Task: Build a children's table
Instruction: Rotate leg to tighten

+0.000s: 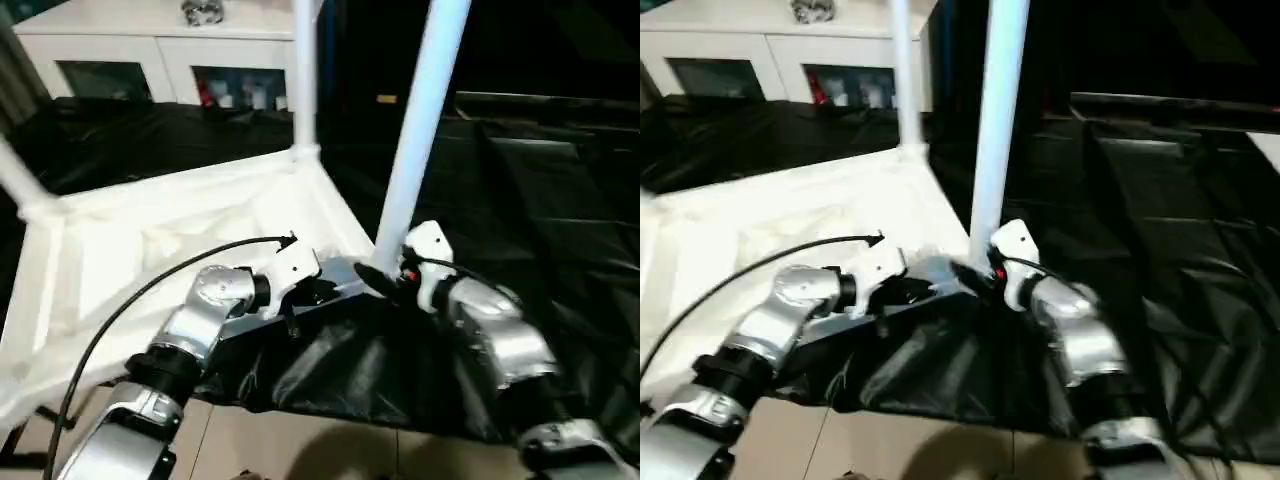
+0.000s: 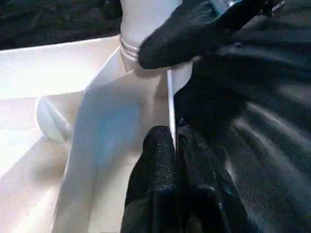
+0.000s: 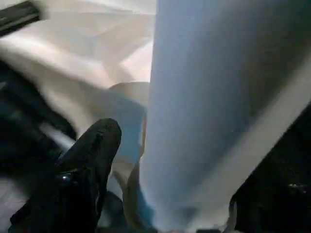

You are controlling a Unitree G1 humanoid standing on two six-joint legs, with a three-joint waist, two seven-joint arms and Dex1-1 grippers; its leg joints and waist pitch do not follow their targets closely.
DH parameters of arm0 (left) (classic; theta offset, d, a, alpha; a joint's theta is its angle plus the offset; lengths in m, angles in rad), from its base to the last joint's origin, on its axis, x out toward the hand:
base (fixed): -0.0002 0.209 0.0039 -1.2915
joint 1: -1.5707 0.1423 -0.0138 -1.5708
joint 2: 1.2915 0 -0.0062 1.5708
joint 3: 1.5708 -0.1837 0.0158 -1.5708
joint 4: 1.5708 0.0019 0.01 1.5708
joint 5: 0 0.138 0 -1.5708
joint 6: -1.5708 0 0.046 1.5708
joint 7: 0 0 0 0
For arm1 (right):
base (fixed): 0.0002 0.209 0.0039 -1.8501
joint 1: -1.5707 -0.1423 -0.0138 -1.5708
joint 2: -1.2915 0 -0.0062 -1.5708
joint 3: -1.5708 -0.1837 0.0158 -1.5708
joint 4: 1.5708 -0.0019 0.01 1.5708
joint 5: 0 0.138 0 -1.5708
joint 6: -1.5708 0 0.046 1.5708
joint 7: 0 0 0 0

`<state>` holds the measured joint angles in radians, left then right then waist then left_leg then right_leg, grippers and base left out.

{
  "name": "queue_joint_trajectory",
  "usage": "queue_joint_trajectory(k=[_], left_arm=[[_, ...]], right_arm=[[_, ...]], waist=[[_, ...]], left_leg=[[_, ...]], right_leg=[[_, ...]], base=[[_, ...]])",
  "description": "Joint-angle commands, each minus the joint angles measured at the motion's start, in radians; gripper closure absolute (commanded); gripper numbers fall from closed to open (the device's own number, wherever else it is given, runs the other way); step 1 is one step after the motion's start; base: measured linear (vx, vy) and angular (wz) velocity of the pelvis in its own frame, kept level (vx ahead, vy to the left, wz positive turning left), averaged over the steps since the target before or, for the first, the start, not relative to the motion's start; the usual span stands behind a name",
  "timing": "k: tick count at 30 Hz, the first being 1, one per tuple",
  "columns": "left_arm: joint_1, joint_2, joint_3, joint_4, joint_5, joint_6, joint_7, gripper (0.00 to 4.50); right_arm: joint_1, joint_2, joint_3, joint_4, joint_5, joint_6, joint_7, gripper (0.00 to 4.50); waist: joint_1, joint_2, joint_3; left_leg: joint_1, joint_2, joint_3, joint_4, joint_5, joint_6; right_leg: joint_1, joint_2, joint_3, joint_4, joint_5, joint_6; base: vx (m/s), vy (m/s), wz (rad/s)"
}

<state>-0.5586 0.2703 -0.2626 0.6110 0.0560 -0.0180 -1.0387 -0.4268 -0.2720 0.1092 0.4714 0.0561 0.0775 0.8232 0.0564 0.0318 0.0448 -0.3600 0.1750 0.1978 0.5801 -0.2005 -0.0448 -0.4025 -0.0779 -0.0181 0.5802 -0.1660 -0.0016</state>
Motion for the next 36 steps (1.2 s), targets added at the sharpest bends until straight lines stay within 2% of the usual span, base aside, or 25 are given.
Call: queue_joint_trajectory(k=[1,2,4,5,7,9,11,15,17,21,23,24,28,29,32,34,36], left_arm=[[-0.016,0.006,-0.005,-0.038,-0.022,-0.027,-0.033,4.50],[-0.014,0.015,-0.003,-0.043,-0.031,-0.030,-0.052,4.50],[-0.012,0.025,0.000,-0.048,-0.040,-0.031,-0.074,4.50],[-0.010,0.036,0.001,-0.051,-0.048,-0.031,-0.093,4.50],[-0.009,0.047,0.002,-0.052,-0.054,-0.032,-0.107,4.50],[-0.007,0.054,0.004,-0.054,-0.059,-0.029,-0.122,4.50],[-0.004,0.061,0.003,-0.054,-0.063,-0.028,-0.139,4.50],[-0.003,0.071,0.004,-0.051,-0.069,-0.027,-0.162,4.50],[-0.001,0.081,0.002,-0.053,-0.073,-0.025,-0.176,4.50],[-0.003,0.089,0.006,-0.048,-0.076,-0.024,-0.177,4.50],[-0.001,0.091,0.010,-0.051,-0.079,-0.019,-0.178,4.50],[0.000,0.091,0.010,-0.052,-0.079,-0.017,-0.179,4.50],[0.000,0.085,0.010,-0.049,-0.079,-0.008,-0.171,4.50],[-0.003,0.078,0.014,-0.044,-0.077,-0.003,-0.151,4.50],[-0.009,0.062,0.021,-0.028,-0.066,0.003,-0.099,4.50],[-0.016,0.050,0.025,-0.012,-0.056,0.008,-0.064,4.50],[-0.024,0.027,0.028,0.010,-0.041,0.014,-0.008,4.50]], right_arm=[[0.019,-0.007,0.053,-0.006,0.019,-0.007,0.113,0.95],[0.019,-0.026,0.059,-0.006,0.032,-0.007,0.169,0.95],[0.016,-0.051,0.067,-0.001,0.050,-0.007,0.233,0.95],[0.011,-0.076,0.079,0.002,0.064,-0.004,0.299,0.95],[0.005,-0.099,0.091,0.003,0.072,0.002,0.363,0.95],[-0.002,-0.113,0.099,0.005,0.078,0.004,0.407,1.10],[-0.011,-0.122,0.102,0.011,0.085,0.008,0.441,1.23],[-0.025,-0.128,0.106,0.017,0.097,0.015,0.482,1.54],[-0.030,-0.137,0.119,0.023,0.093,0.013,0.517,1.76],[-0.031,-0.135,0.125,0.035,0.082,0.004,0.528,1.94],[-0.030,-0.133,0.125,0.033,0.083,0.007,0.532,2.21],[-0.029,-0.132,0.125,0.032,0.084,0.007,0.532,2.29],[-0.011,-0.127,0.126,0.015,0.096,0.016,0.529,2.45],[0.007,-0.121,0.125,-0.001,0.101,0.018,0.517,2.47],[0.052,-0.106,0.117,-0.033,0.104,0.018,0.471,2.50],[0.067,-0.090,0.104,-0.034,0.101,0.021,0.426,2.50],[0.086,-0.044,0.075,-0.027,0.098,0.032,0.324,2.51]], waist=[[0.007,-0.007,-0.059],[0.010,-0.007,-0.061],[0.018,-0.004,-0.068],[0.021,-0.005,-0.071],[0.026,-0.004,-0.070],[0.031,-0.005,-0.068],[0.033,-0.007,-0.063],[0.033,-0.009,-0.059],[0.033,-0.015,-0.058],[0.035,-0.016,-0.058],[0.035,-0.013,-0.059],[0.037,-0.006,-0.059],[0.036,-0.008,-0.061],[0.038,0.000,-0.061],[0.038,-0.002,-0.061],[0.037,0.005,-0.058],[0.034,0.004,-0.053]], left_leg=[[0.005,0.054,-0.020,-0.070,-0.192,0.065],[0.004,0.055,-0.020,-0.068,-0.167,0.071],[0.004,0.057,-0.016,-0.056,-0.090,0.104],[0.005,0.055,-0.014,-0.050,-0.074,0.119],[0.002,0.056,-0.014,-0.048,-0.069,0.136],[0.004,0.057,-0.013,-0.049,-0.096,0.134],[0.005,0.059,-0.014,-0.055,-0.141,0.111],[0.007,0.060,-0.015,-0.061,-0.192,0.071],[0.005,0.060,-0.016,-0.060,-0.190,0.067],[0.005,0.058,-0.016,-0.059,-0.183,0.063],[0.005,0.057,-0.016,-0.059,-0.181,0.063],[0.006,0.058,-0.017,-0.059,-0.183,0.060],[0.005,0.057,-0.017,-0.058,-0.176,0.061],[0.005,0.057,-0.018,-0.058,-0.178,0.061],[0.006,0.057,-0.018,-0.060,-0.191,0.055],[0.007,0.056,-0.018,-0.062,-0.216,0.046],[0.008,0.056,-0.018,-0.067,-0.254,0.031]], right_leg=[[0.040,-0.062,0.027,-0.056,-0.177,-0.237],[0.043,-0.061,0.025,-0.051,-0.137,-0.248],[0.045,-0.056,0.019,-0.030,0.027,-0.295],[0.044,-0.054,0.017,-0.025,0.081,-0.311],[0.045,-0.055,0.015,-0.022,0.100,-0.321],[0.044,-0.059,0.015,-0.026,0.053,-0.317],[0.044,-0.060,0.017,-0.035,-0.044,-0.302],[0.040,-0.062,0.019,-0.043,-0.147,-0.281],[0.041,-0.062,0.020,-0.043,-0.166,-0.271],[0.039,-0.063,0.022,-0.043,-0.171,-0.266],[0.039,-0.061,0.021,-0.043,-0.170,-0.265],[0.039,-0.062,0.021,-0.042,-0.170,-0.266],[0.041,-0.060,0.020,-0.039,-0.132,-0.275],[0.040,-0.060,0.020,-0.039,-0.130,-0.277],[0.042,-0.059,0.019,-0.041,-0.127,-0.274],[0.039,-0.059,0.020,-0.045,-0.157,-0.270],[0.037,-0.058,0.022,-0.054,-0.212,-0.257]], base=[[0.068,-0.015,0.01],[0.065,-0.004,-0.02],[0.061,0.002,-0.01],[0.000,0.000,0.00],[0.000,0.000,0.00],[0.000,0.000,0.00],[0.000,0.000,0.00],[0.000,0.000,0.00],[0.000,0.000,0.00],[0.000,0.000,0.00],[0.000,0.000,0.00],[0.000,0.000,0.00],[0.000,0.000,0.00],[0.000,0.000,0.00],[0.000,0.000,0.00],[0.000,0.000,0.00],[0.000,0.000,0.00]])
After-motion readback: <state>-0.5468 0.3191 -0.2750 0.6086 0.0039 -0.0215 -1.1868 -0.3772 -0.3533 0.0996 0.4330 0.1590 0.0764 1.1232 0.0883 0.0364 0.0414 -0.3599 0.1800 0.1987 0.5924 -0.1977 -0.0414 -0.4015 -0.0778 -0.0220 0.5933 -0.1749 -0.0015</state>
